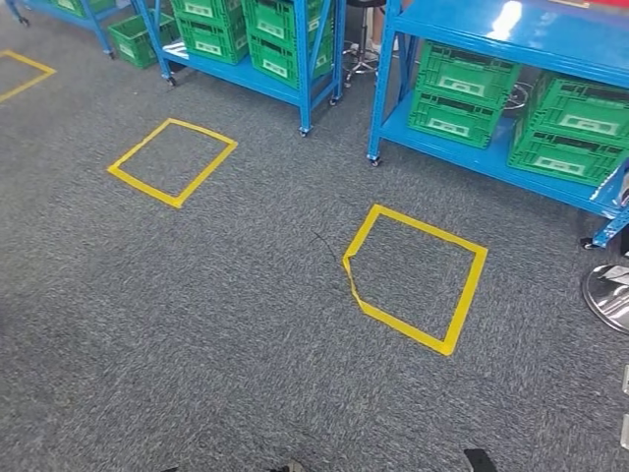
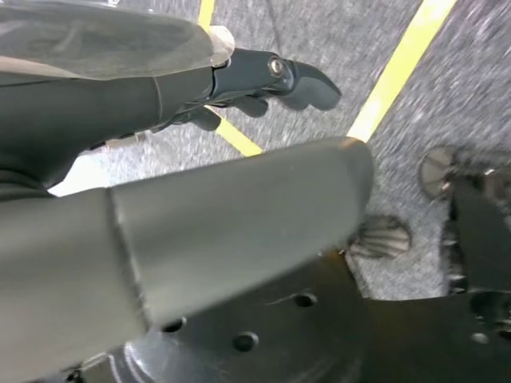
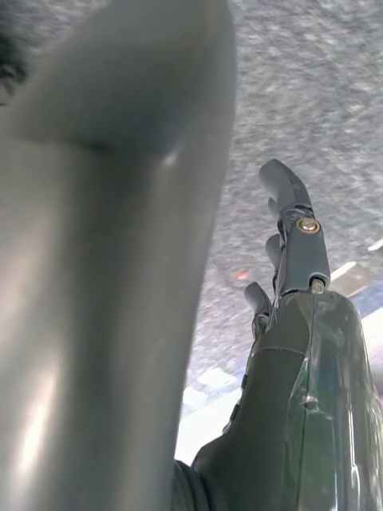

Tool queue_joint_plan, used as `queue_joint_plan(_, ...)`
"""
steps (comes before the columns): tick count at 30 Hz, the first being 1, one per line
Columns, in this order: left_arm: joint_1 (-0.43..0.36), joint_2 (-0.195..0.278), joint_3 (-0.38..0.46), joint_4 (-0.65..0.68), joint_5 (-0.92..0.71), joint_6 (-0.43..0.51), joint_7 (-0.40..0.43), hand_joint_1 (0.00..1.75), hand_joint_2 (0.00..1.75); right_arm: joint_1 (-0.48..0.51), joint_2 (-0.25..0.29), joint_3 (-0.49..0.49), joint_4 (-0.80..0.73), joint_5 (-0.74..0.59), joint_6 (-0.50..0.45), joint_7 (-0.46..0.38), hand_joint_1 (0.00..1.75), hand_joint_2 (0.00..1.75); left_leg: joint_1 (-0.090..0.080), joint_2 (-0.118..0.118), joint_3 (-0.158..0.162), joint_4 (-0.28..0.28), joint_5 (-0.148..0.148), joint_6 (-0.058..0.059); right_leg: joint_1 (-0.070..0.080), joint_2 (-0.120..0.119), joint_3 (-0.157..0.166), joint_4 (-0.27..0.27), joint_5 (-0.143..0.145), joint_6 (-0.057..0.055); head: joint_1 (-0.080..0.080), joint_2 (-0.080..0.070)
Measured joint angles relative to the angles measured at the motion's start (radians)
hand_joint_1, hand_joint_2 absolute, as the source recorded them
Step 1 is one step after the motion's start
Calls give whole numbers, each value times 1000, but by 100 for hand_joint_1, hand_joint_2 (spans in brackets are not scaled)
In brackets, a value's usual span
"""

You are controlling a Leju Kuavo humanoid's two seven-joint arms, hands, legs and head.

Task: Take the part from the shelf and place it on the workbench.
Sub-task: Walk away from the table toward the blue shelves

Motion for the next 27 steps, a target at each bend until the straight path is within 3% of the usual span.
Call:
queue_joint_plan(1, -3, -2, 0, 0, -1, 0, -2, 0, 0, -1, -1, 0, 0, -6, 3, 1, 0, 0, 2, 3, 7, 0, -9, 4, 0, -16, -12, 31, -20, 6, 1, 0)
queue_joint_plan(2, -5, -3, 0, 0, -1, 0, -3, 0, 0, -2, -1, 0, 0, -10, 4, 3, 0, 0, 1, 7, 14, -1, -19, 8, -1, -34, -48, 99, -51, 12, 1, 0)
queue_joint_plan(4, -5, -3, 0, 0, -2, 0, -6, 0, 0, -3, -2, -1, 0, -17, 5, 5, 0, 0, -4, 19, 34, -1, -41, 18, -1, -55, -168, 283, -110, 20, 2, 0)
queue_joint_plan(5, -4, -3, 0, 0, -3, 0, -7, 0, 0, -3, -2, -1, 1, -19, 6, 6, 0, 0, -7, 25, 47, -1, -52, 21, -1, -57, -221, 349, -115, 21, 2, 0)
queue_joint_plan(6, -3, -3, 0, 0, -3, 0, -8, 0, 0, -1, -2, -1, 1, -22, 6, 8, 0, 0, -10, 30, 62, -1, -63, 23, 0, -58, -256, 372, -93, 20, 2, 0)
queue_joint_plan(7, -2, -3, 0, 0, -3, -1, -8, 0, 0, 1, -2, -1, 1, -24, 7, 9, 0, 0, -12, 34, 78, -1, -74, 25, 2, -58, -270, 349, -48, 16, 2, 0)
queue_joint_plan(9, -2, -6, 0, 0, -4, -2, -9, 0, 0, 5, -3, -3, 3, -27, 7, 11, 0, 0, -16, 42, 108, -3, -90, 26, 10, -72, -254, 215, 72, 0, 1, 0)
queue_joint_plan(10, -2, -8, 0, 0, -4, -2, -10, 0, 0, 4, -4, -3, 4, -29, 7, 10, 0, 0, -17, 45, 119, -5, -96, 25, 14, -82, -242, 152, 116, -9, 1, 0)
queue_joint_plan(11, -3, -10, -1, 0, -4, -2, -10, 0, 0, 2, -5, -4, 5, -30, 7, 9, 0, 0, -17, 48, 125, -7, -100, 24, 18, -90, -235, 110, 141, -18, 0, 0)
queue_joint_plan(13, -5, -13, -1, 0, -6, -2, -11, 0, 0, -3, -6, -5, 6, -31, 8, 7, 0, 0, -15, 56, 129, -10, -102, 20, 21, -87, -235, 88, 150, -28, 0, 0)
queue_joint_plan(16, -4, -12, -1, 0, -9, -4, -11, 0, 0, -4, -7, -6, 6, -31, 9, 6, 0, 0, -15, 45, 117, 20, -125, 5, 8, -65, -220, 56, 174, -26, 2, 0)
queue_joint_plan(19, -2, -12, -1, 0, -10, -6, -11, 0, 0, -3, -7, -6, 6, -31, 13, 4, 0, 0, 3, 20, 34, 202, -218, -26, -6, -46, -212, 44, 181, -18, 2, 0)
queue_joint_plan(20, -1, -11, -1, 0, -10, -6, -11, 0, 0, -3, -7, -6, 6, -30, 15, 4, 0, 0, 11, 19, 8, 257, -236, -35, -10, -38, -210, 45, 178, -14, 2, 0)
queue_joint_plan(21, 0, -11, -1, 0, -10, -6, -10, 0, 0, -2, -7, -5, 6, -30, 15, 4, 0, 0, 19, 19, -3, 278, -234, -44, -15, -28, -205, 45, 174, -9, 2, 0)
queue_joint_plan(22, 0, -11, -1, 0, -9, -6, -10, 0, 0, -2, -7, -5, 6, -30, 16, 4, 0, 0, 27, 18, 6, 259, -212, -52, -22, -17, -199, 47, 169, -2, 2, 0)
queue_joint_plan(24, 1, -10, -1, 0, -8, -6, -9, 0, 0, -1, -7, -5, 7, -29, 16, 4, 0, 0, 42, 6, 71, 126, -138, -69, -34, 2, -186, 52, 152, 15, 2, 0)
queue_joint_plan(25, 1, -11, -1, 0, -8, -6, -9, 0, 0, -2, -8, -6, 7, -29, 16, 4, 0, 0, 46, -9, 103, 63, -117, -74, -37, 9, -183, 57, 142, 25, 2, 0)
queue_joint_plan(27, 1, -12, -1, 0, -9, -6, -9, 0, 0, -4, -8, -6, 8, -29, 16, 4, 0, 0, 48, -29, 133, 7, -115, -64, -40, 22, -185, 64, 129, 42, 2, 0)
